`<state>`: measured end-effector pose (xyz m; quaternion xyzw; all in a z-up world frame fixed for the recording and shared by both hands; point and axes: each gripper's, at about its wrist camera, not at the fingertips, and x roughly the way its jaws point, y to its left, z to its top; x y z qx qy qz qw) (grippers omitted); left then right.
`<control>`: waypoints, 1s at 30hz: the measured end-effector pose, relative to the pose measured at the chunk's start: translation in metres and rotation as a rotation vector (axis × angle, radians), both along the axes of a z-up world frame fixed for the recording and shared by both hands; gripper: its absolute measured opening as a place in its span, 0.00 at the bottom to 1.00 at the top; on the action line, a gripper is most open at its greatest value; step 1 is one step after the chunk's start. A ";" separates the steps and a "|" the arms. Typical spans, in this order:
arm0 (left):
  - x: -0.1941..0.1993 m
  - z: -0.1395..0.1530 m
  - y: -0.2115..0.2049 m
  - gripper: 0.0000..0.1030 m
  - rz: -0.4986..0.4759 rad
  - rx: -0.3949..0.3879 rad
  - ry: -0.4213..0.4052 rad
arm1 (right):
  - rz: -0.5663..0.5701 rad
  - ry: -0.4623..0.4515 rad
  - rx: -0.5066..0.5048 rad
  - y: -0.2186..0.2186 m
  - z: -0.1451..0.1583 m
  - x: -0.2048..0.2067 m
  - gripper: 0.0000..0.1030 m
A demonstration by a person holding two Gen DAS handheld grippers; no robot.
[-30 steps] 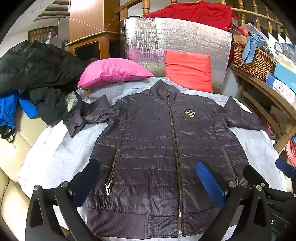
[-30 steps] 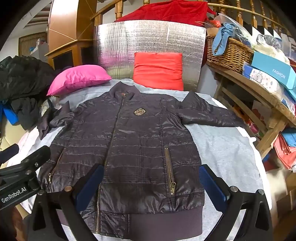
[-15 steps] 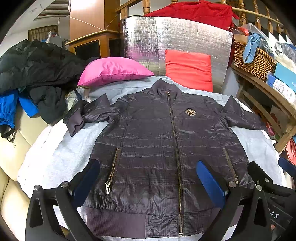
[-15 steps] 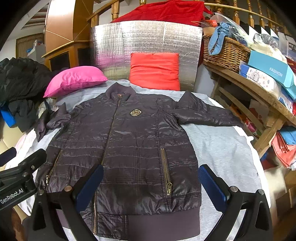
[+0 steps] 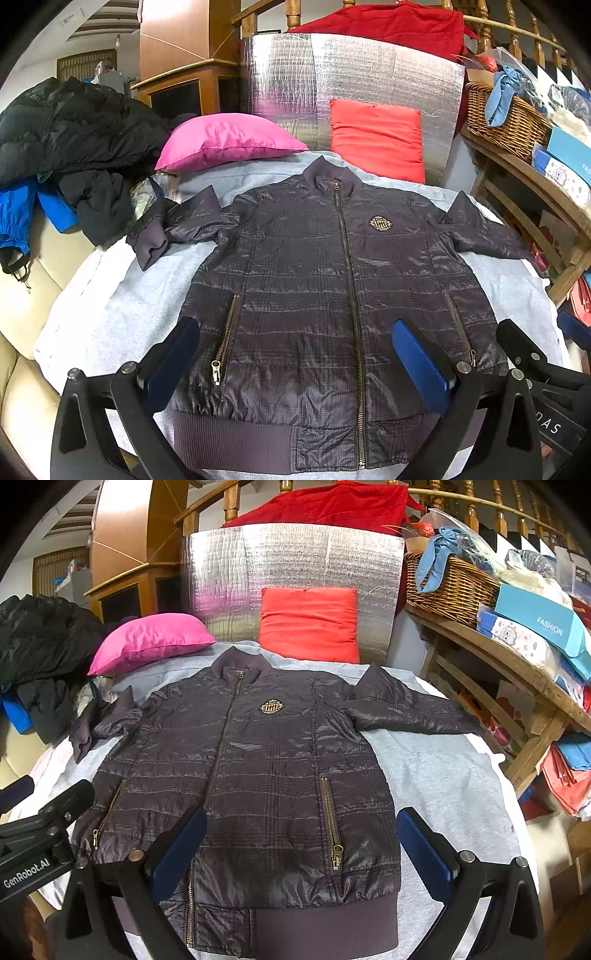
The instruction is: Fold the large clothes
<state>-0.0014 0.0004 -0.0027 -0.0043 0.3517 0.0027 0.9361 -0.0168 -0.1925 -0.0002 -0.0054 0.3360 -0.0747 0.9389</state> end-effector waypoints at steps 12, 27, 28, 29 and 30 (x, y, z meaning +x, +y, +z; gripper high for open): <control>0.000 -0.002 0.001 1.00 0.003 -0.002 0.008 | 0.002 0.003 -0.003 0.002 -0.001 0.001 1.00; 0.004 -0.003 0.004 1.00 0.003 -0.021 -0.003 | 0.005 0.007 -0.004 0.002 -0.002 0.002 1.00; 0.004 -0.004 0.004 1.00 0.003 -0.033 -0.005 | 0.003 0.006 -0.004 0.002 -0.002 0.002 1.00; 0.005 -0.005 0.006 1.00 0.003 -0.038 -0.003 | 0.009 0.006 0.005 0.000 -0.003 0.003 1.00; 0.006 -0.006 0.009 1.00 0.007 -0.038 -0.004 | 0.022 0.007 0.029 -0.004 -0.003 0.003 1.00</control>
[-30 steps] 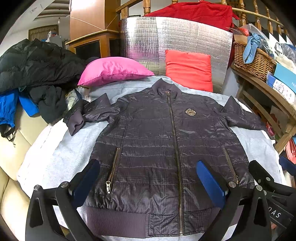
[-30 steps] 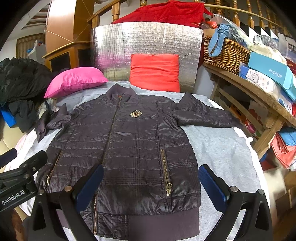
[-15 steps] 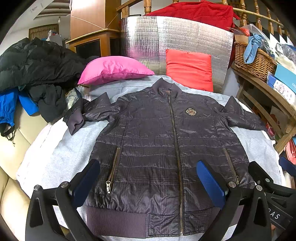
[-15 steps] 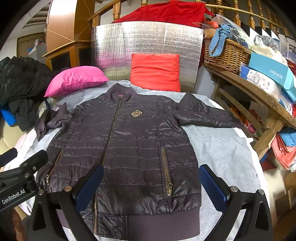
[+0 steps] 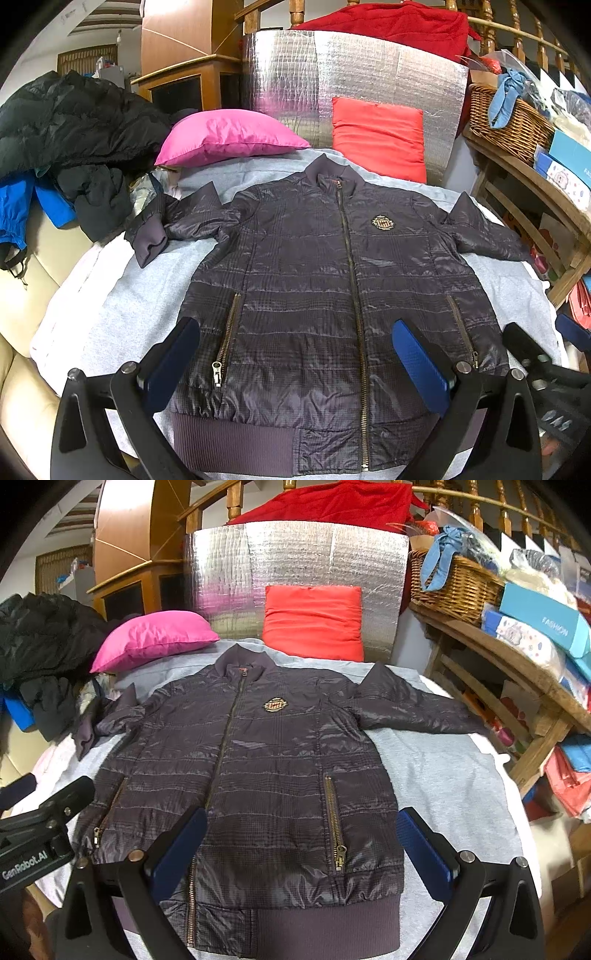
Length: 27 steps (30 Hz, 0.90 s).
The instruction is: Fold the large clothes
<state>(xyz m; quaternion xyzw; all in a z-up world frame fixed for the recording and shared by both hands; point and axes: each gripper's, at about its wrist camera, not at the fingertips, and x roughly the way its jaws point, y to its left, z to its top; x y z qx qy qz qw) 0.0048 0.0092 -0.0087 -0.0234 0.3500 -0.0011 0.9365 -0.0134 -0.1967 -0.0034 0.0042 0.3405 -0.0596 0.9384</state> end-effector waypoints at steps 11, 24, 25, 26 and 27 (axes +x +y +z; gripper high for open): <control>0.043 -0.032 0.047 1.00 0.068 0.025 -0.020 | -0.083 0.044 0.782 -0.176 -0.060 0.040 1.00; 0.109 -0.084 0.059 1.00 0.099 -0.058 0.047 | -0.421 -0.182 1.156 -0.391 -0.108 0.150 0.92; 0.113 -0.087 0.059 1.00 0.101 -0.057 0.053 | -0.442 -0.182 1.152 -0.401 -0.112 0.159 0.89; 0.114 -0.090 0.059 1.00 0.103 -0.048 0.064 | -0.460 -0.180 1.155 -0.410 -0.118 0.168 0.85; 0.119 -0.093 0.060 1.00 0.105 -0.042 0.068 | -0.471 -0.173 1.161 -0.419 -0.123 0.179 0.82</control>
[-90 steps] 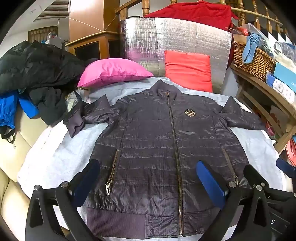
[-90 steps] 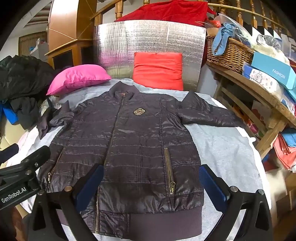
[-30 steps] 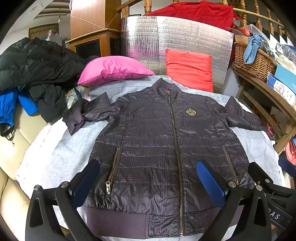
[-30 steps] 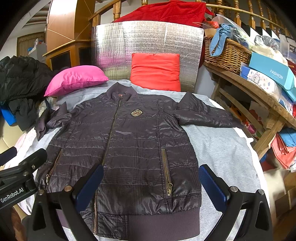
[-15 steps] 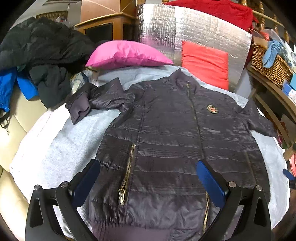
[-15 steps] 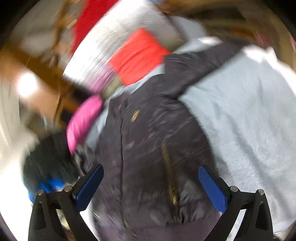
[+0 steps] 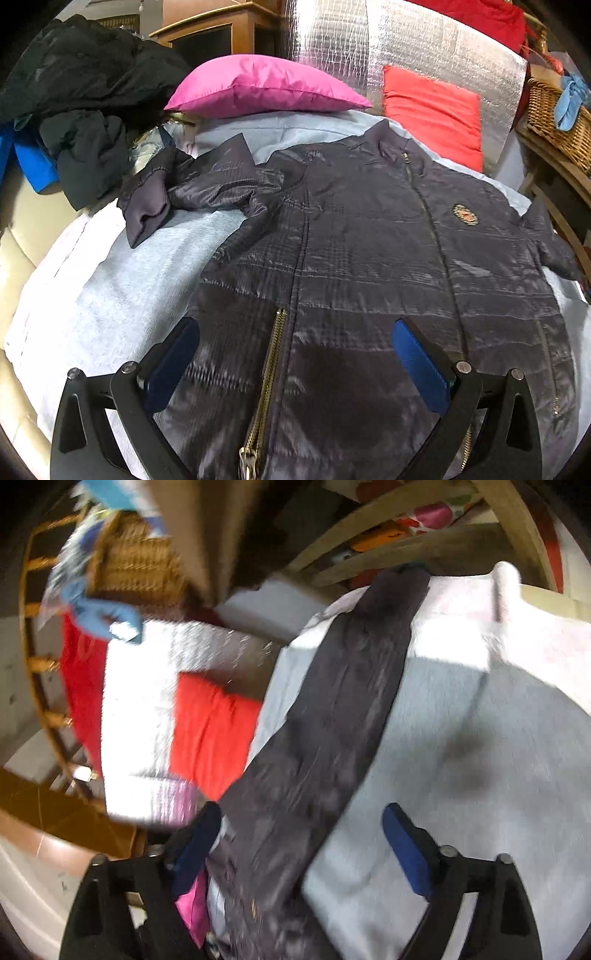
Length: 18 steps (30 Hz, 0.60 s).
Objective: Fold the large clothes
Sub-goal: 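Grasp the jacket sleeve cuff with the right tool and lift it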
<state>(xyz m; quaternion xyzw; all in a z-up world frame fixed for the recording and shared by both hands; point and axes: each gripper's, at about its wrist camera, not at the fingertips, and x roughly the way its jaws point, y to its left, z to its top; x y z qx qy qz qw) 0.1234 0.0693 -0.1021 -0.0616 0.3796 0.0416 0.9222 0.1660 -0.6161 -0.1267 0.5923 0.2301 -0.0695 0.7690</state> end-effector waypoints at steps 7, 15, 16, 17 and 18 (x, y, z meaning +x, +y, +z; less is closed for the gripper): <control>0.016 -0.016 0.006 1.00 0.014 0.002 0.024 | -0.043 0.088 -0.016 -0.039 -0.030 0.051 0.73; 0.013 -0.028 0.014 1.00 0.006 0.021 0.034 | -0.011 0.276 -0.292 -0.038 -0.003 0.094 0.22; 0.013 -0.028 0.016 1.00 0.008 0.013 0.034 | 0.003 0.287 -0.367 -0.030 0.010 0.099 0.22; 0.012 -0.028 0.020 1.00 0.013 0.001 0.031 | 0.019 0.285 -0.441 -0.020 0.024 0.103 0.21; 0.012 -0.027 0.023 1.00 0.017 -0.009 0.029 | 0.033 0.273 -0.525 -0.006 0.045 0.108 0.19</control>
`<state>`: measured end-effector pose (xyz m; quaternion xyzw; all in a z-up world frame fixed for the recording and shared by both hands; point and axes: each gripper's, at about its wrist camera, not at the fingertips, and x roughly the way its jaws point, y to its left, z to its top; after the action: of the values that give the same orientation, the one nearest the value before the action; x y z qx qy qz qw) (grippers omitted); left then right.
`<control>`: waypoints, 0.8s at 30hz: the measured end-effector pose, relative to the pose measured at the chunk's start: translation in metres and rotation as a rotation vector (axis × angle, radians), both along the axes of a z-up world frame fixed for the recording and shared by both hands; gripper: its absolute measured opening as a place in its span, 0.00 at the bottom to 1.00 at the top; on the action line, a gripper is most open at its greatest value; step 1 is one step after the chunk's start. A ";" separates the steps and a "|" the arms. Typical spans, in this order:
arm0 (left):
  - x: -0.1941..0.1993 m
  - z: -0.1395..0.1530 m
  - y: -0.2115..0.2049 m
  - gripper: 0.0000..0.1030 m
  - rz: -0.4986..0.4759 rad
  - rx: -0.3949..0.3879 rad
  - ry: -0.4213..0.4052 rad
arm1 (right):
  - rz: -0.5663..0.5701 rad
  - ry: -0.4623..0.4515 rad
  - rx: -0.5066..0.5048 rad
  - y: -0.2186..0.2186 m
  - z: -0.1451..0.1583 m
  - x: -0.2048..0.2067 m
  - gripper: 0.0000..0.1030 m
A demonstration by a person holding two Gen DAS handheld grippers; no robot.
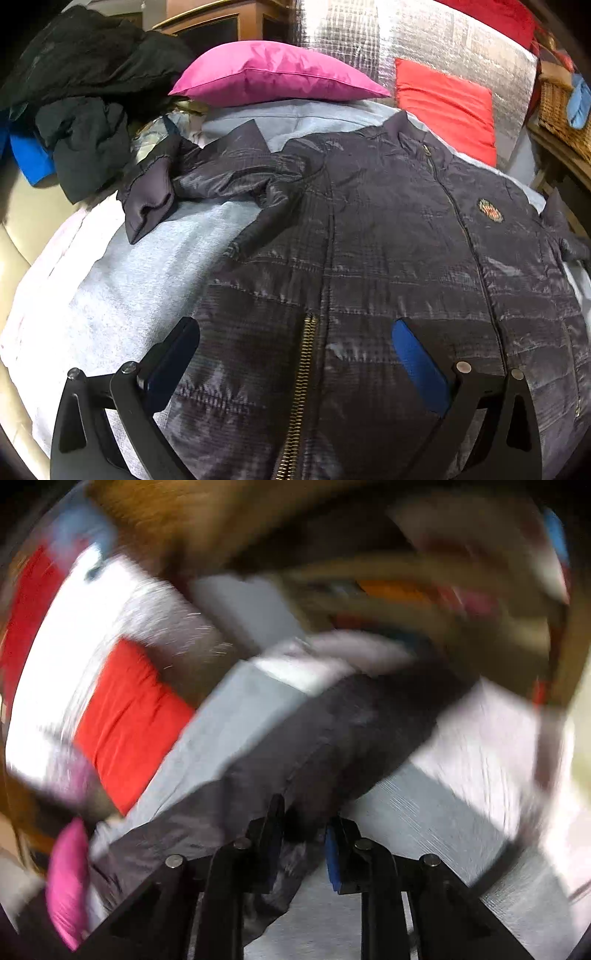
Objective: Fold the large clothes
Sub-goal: 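Grasp the jacket sleeve cuff with the right tool and lift it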
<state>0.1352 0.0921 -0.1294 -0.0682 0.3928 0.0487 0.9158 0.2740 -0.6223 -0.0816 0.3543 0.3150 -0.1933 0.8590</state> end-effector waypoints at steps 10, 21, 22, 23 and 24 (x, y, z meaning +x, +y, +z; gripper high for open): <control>-0.011 0.005 0.018 1.00 0.020 -0.052 -0.037 | 0.479 -0.304 -0.442 0.249 0.170 0.015 0.12; -0.013 0.001 0.019 1.00 0.003 -0.052 -0.041 | 0.187 -0.279 0.394 0.128 0.018 -0.015 1.00; -0.011 -0.001 0.018 1.00 0.003 -0.052 -0.040 | 0.127 -0.285 0.434 0.103 0.007 -0.023 1.00; -0.010 -0.002 0.017 1.00 0.001 -0.045 -0.037 | 0.095 -0.289 0.454 0.085 0.001 -0.028 1.00; -0.009 -0.004 0.015 1.00 -0.001 -0.038 -0.033 | 0.050 -0.299 0.490 0.058 -0.008 -0.032 1.00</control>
<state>0.1265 0.1074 -0.1333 -0.0864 0.3784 0.0395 0.9208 0.2420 -0.5641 -0.0891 0.5679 0.2311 -0.0357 0.7892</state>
